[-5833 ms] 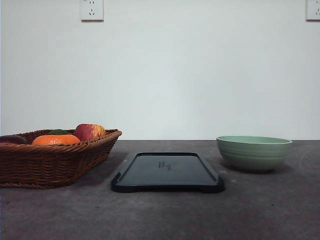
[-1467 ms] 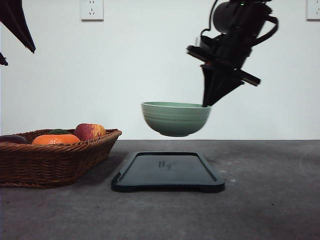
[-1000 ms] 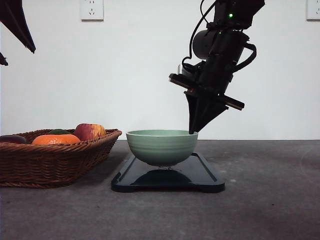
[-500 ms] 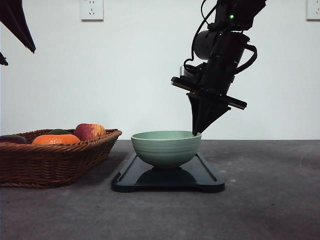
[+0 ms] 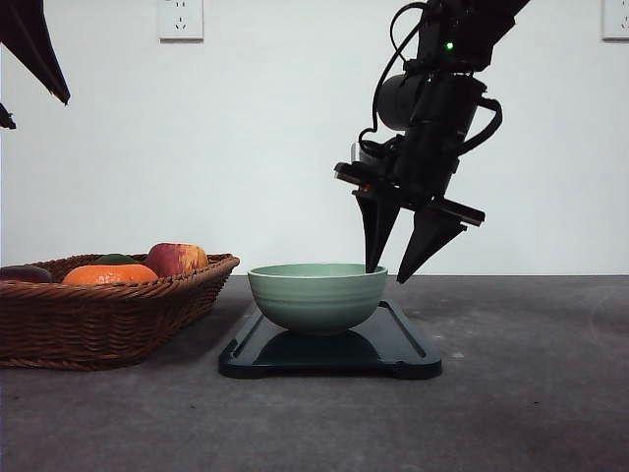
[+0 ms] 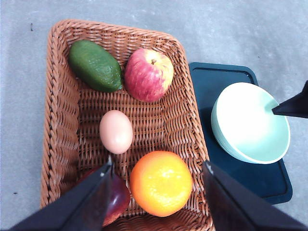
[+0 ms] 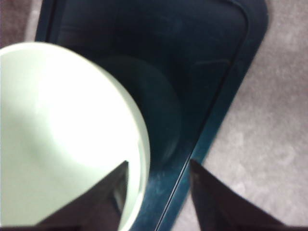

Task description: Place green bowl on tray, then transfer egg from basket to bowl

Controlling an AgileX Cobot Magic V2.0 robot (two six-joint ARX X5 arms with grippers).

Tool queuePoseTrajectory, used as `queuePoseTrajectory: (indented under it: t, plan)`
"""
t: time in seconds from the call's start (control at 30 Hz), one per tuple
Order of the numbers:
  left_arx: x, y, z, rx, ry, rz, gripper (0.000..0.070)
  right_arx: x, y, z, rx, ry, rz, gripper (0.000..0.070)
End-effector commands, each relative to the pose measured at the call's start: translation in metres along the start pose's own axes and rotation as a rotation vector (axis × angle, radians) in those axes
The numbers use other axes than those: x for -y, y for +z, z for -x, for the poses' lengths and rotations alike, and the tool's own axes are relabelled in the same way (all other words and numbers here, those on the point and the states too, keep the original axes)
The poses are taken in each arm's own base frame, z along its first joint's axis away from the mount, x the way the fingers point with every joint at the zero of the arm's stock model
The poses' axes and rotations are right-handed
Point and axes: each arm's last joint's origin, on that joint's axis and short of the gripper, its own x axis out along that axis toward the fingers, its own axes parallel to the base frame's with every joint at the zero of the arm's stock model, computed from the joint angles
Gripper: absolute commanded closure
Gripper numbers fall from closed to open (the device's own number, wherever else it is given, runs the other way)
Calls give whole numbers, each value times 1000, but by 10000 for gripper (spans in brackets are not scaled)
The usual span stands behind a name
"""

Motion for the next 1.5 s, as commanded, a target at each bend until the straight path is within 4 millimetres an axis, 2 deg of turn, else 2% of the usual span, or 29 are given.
queuePoseTrajectory:
  t: [0.0, 0.13, 0.33, 0.5, 0.73, 1.1, 1.3, 1.47]
  plan:
    - [2, 6, 2, 18, -8, -7, 339, -4, 5, 6, 24, 4, 9, 424]
    - [2, 6, 2, 18, -8, -7, 339, -12, 3, 30, 69, 9, 67, 424]
    - [2, 6, 2, 18, -8, -7, 339, -18, -7, 54, 145, -30, 107, 426]
    - [2, 6, 2, 17, -8, -12, 339, -19, -29, 68, 281, -13, 143, 427]
    - [2, 6, 2, 21, -9, -45, 339, -16, -78, 82, 451, 14, 189, 427]
    - [2, 7, 2, 27, -10, -45, 339, -4, -172, 93, 602, 12, 246, 427]
    - [3, 10, 2, 57, -17, -38, 337, 4, -219, 91, 632, -2, 244, 427]
    - [7, 11, -1, 68, -33, -27, 338, 11, -249, 85, 649, -5, 227, 427]
